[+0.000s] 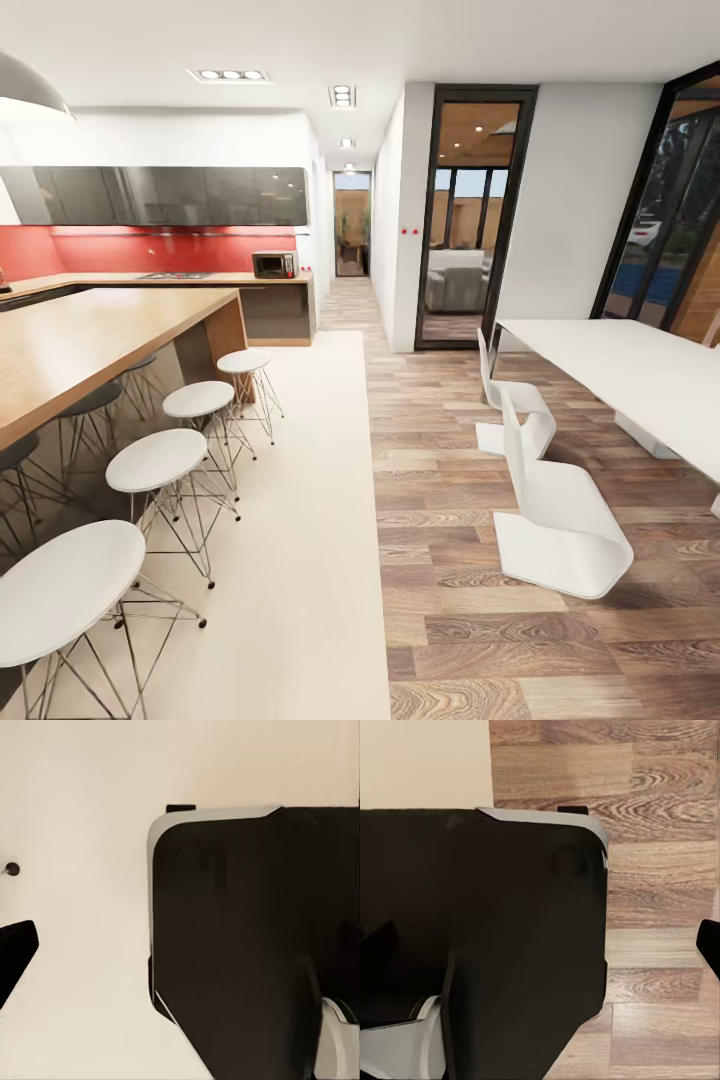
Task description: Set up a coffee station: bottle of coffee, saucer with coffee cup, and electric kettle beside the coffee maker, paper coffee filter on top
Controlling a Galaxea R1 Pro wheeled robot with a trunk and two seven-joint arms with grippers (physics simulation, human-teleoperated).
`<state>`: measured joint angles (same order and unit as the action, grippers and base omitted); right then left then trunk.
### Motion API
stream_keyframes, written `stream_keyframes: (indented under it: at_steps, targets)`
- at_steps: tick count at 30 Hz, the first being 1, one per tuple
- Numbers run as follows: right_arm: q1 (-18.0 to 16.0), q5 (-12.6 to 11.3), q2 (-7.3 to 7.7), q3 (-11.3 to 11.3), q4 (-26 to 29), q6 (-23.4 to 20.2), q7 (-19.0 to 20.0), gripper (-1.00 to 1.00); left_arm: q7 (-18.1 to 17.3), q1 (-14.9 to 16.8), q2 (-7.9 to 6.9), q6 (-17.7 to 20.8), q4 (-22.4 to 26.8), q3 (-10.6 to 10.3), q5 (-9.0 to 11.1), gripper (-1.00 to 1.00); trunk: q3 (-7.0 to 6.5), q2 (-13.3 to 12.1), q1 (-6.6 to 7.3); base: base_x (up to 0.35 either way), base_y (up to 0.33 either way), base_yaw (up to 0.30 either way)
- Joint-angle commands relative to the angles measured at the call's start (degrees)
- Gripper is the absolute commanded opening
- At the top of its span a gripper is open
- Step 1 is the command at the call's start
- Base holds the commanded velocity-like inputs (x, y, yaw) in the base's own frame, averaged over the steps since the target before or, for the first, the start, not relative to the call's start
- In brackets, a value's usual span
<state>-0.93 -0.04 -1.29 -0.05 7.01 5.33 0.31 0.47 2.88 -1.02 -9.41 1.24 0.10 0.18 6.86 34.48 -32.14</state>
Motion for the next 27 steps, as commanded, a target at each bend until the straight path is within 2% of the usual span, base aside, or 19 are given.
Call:
stream_keyframes:
  at_steps: [1,6,9,11,12,15,16,18,24,27]
  targets:
    - [0.0,0.0,0.08,0.0,0.4,0.2,0.0,1.00,0.1,1.2,-0.10,-0.2,-0.1,0.0,0.0,1.00,-0.08,-0.3,0.21,0.000,0.000,0.000]
    - [0.0,0.1,0.64,-0.1,1.4,0.3,0.0,1.00,0.1,5.6,-0.46,-0.2,0.0,0.0,-0.3,1.00,-0.98,-2.3,1.31,0.000,0.000,0.000]
    - [0.0,0.2,1.37,-0.1,4.1,0.4,-0.1,1.00,0.1,8.6,-0.70,-0.3,0.7,-0.2,-0.4,1.00,-1.52,-3.5,1.97,0.000,0.000,0.000]
    - [0.0,0.2,2.14,-0.1,7.8,0.4,-0.1,1.00,0.0,10.2,-0.78,-0.3,2.2,-0.2,-0.4,1.00,-1.88,-4.3,2.41,0.000,0.000,0.000]
    - [0.0,0.2,3.48,-0.1,12.1,0.5,-0.1,1.00,0.0,11.2,-0.74,-0.3,4.8,-0.3,-0.4,1.00,-2.06,-4.7,2.63,0.000,0.000,0.000]
    - [0.0,0.2,4.58,-0.2,18.2,0.9,-0.1,1.00,0.0,11.7,-0.66,-0.2,9.0,-0.2,-0.4,1.00,-2.60,-5.9,3.29,0.000,0.000,0.000]
    - [0.0,0.2,4.86,-0.2,21.9,2.1,-0.1,1.00,0.0,11.9,-0.64,-0.2,11.9,-0.1,-0.3,1.00,-2.78,-6.4,3.51,0.000,0.000,0.000]
    - [-0.1,0.1,5.04,-0.3,25.3,4.3,-0.1,1.00,0.1,11.9,-0.58,-0.2,14.3,-0.1,-0.1,1.00,-3.14,-7.2,3.94,0.000,0.000,0.000]
    - [-0.1,0.1,5.06,-0.3,27.3,8.1,-0.1,1.00,0.0,12.0,-0.74,-0.3,15.9,0.2,0.2,1.00,-4.21,-9.6,5.26,0.000,0.000,0.000]
    - [-0.1,0.2,5.07,-0.3,27.2,8.6,-0.1,1.00,0.0,11.8,-1.03,-0.4,16.0,0.2,0.2,1.00,-4.21,-9.6,5.26,0.000,0.000,0.000]
